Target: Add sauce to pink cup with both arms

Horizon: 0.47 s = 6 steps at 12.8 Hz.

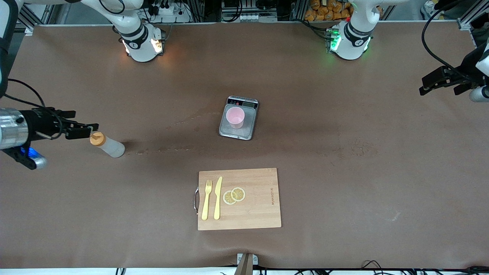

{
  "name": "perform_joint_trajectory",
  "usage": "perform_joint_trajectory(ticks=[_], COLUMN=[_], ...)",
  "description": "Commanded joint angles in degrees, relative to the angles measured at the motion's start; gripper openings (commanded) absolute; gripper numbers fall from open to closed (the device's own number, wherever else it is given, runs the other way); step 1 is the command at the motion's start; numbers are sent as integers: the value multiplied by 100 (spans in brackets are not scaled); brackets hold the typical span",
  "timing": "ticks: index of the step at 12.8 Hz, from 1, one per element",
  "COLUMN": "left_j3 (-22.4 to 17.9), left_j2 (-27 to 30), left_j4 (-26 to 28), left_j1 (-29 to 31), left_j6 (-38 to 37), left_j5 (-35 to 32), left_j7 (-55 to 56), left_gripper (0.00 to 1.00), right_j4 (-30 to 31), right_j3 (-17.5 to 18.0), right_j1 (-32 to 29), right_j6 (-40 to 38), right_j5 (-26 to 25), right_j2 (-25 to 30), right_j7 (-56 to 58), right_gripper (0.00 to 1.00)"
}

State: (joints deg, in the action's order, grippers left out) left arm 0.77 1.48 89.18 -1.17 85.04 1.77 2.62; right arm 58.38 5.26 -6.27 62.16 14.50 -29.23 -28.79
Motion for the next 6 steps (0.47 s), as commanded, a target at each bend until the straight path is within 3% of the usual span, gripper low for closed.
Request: perform_joint_trajectory(ticks=[1, 4, 6], left_j3=[28, 28, 28], left_j2=[107, 99, 107], left_j4=[99, 99, 99], left_j1=[29, 38, 38], left_j6=[66, 66, 75], left_j5=[61, 61, 61], left_j7=[72, 72, 72], left_gripper=[100, 100, 100], right_j4=[1004, 2455, 2739], right_j3=[-42, -33, -33], right_j1=[291, 416, 591], right_j6=[698, 1850, 2028], right_j5=[-604, -791, -809], right_j2=[1020, 2243, 2474], right_j7=[295, 400, 540], right_gripper=[100, 100, 100])
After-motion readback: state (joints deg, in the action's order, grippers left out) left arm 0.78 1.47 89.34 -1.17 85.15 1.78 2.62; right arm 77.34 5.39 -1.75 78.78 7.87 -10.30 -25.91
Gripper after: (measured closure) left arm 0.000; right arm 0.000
